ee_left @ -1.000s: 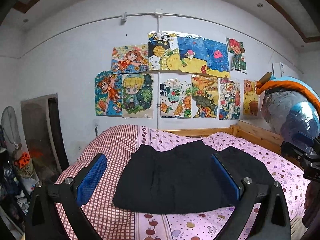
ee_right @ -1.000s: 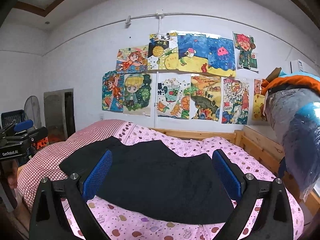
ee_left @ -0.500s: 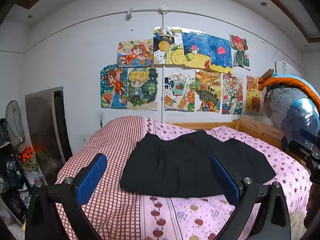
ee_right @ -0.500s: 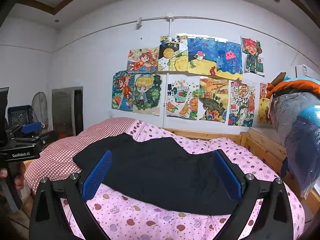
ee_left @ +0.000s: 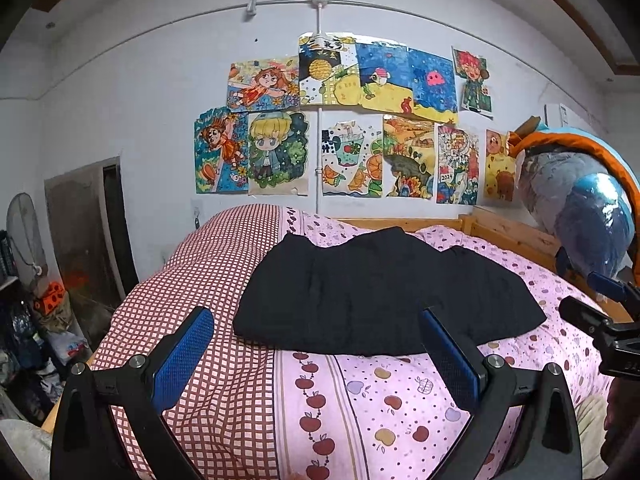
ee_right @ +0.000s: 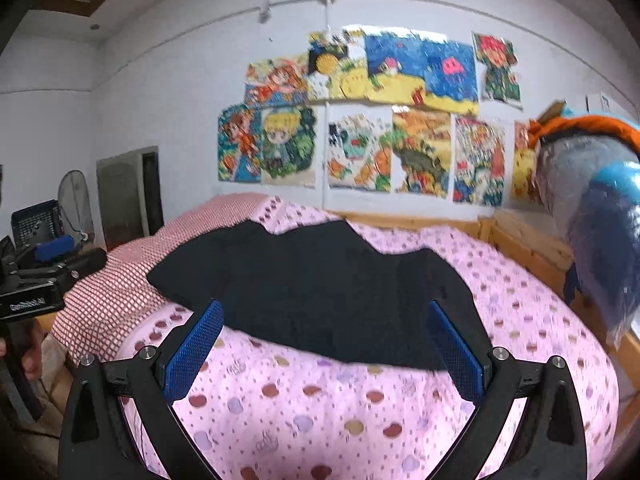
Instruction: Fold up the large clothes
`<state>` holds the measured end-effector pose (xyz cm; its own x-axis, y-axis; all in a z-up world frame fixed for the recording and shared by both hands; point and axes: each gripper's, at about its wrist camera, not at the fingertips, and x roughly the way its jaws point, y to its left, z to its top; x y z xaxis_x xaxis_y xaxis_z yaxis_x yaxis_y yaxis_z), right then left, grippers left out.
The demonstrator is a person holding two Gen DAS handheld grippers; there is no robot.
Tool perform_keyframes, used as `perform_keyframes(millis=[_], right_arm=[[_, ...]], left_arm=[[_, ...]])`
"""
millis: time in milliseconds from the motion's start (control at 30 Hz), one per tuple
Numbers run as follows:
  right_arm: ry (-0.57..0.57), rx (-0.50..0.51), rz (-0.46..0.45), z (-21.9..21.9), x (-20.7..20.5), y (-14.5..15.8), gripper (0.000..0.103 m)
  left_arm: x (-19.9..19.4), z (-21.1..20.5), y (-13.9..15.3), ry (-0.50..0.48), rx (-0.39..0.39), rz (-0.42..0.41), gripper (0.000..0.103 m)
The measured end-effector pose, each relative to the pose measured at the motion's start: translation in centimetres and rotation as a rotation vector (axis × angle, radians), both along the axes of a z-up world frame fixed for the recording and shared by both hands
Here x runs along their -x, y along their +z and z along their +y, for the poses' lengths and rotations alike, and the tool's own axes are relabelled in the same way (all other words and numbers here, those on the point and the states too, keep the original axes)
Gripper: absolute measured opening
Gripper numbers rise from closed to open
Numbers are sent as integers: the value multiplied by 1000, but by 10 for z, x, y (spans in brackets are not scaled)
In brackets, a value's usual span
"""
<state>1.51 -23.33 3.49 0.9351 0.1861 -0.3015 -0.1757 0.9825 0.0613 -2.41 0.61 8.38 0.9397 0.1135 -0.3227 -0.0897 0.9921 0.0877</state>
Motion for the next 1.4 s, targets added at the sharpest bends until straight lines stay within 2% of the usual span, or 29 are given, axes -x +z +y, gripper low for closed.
perform_keyframes(millis=[200,500,800,1033,1400], right_arm=[[-49,27,54,-4,5,-15,99],[-89,64,80,-2,12,-30,99],[-93,54,98,2,11,-43,99],[-82,-1,90,-1,12,-53,99],[-84,-14,94,-1,8,-60,99]], left_arm=[[0,-5,-9,-11,-18,28,103],[-2,-7,-29,-5,-26,78,103],[0,-11,-41,7,-53,82,103],[0,-16,-44,6,-62,79,103],[-1,-15,-44,11,-53,75,103]])
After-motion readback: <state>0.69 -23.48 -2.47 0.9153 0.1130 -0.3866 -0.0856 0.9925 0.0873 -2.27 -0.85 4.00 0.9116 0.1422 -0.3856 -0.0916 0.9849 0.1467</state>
